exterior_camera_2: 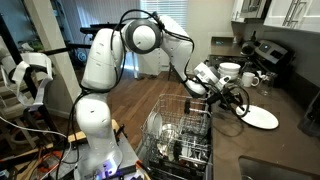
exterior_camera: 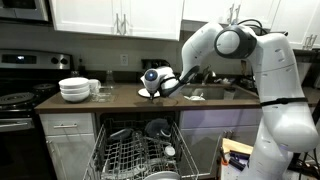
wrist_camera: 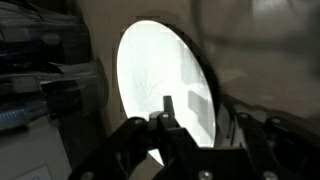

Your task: Take the plate from the counter and put it in the dishwasher

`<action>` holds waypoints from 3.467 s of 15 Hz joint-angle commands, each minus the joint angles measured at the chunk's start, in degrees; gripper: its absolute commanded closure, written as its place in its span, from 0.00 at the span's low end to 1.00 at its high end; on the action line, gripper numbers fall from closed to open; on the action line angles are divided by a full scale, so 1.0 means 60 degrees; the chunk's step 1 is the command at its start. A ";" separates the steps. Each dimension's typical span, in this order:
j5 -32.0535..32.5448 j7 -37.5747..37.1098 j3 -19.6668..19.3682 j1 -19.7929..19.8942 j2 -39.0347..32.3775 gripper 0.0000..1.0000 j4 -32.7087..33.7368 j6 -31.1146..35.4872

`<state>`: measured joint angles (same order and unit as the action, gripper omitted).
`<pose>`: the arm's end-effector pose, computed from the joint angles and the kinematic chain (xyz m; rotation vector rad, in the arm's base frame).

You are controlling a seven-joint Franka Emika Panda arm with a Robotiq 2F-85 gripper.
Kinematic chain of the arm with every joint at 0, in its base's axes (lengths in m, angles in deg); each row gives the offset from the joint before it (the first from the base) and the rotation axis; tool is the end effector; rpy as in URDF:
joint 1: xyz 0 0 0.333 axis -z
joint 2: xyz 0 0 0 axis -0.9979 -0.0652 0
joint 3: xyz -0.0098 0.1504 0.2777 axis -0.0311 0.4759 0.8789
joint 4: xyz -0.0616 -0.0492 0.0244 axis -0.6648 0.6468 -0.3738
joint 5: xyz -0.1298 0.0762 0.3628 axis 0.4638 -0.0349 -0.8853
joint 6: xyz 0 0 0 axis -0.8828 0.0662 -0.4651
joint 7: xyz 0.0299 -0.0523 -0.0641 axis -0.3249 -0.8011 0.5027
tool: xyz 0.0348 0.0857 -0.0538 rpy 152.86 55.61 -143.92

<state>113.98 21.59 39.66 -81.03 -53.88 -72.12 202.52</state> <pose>0.6258 -0.1678 0.2903 2.2062 0.4065 0.3010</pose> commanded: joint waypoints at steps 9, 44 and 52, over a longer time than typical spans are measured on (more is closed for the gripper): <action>0.0619 -0.0351 0.0058 0.0112 -0.0040 0.98 0.0128 -0.0079; 0.2765 -0.1927 0.1754 -0.0561 0.3009 0.98 -0.2978 -0.2853; 0.2586 -0.1708 0.1840 -0.0539 0.2968 0.96 -0.3125 -0.2470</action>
<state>129.64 11.18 50.56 -84.35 -36.11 -90.90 187.76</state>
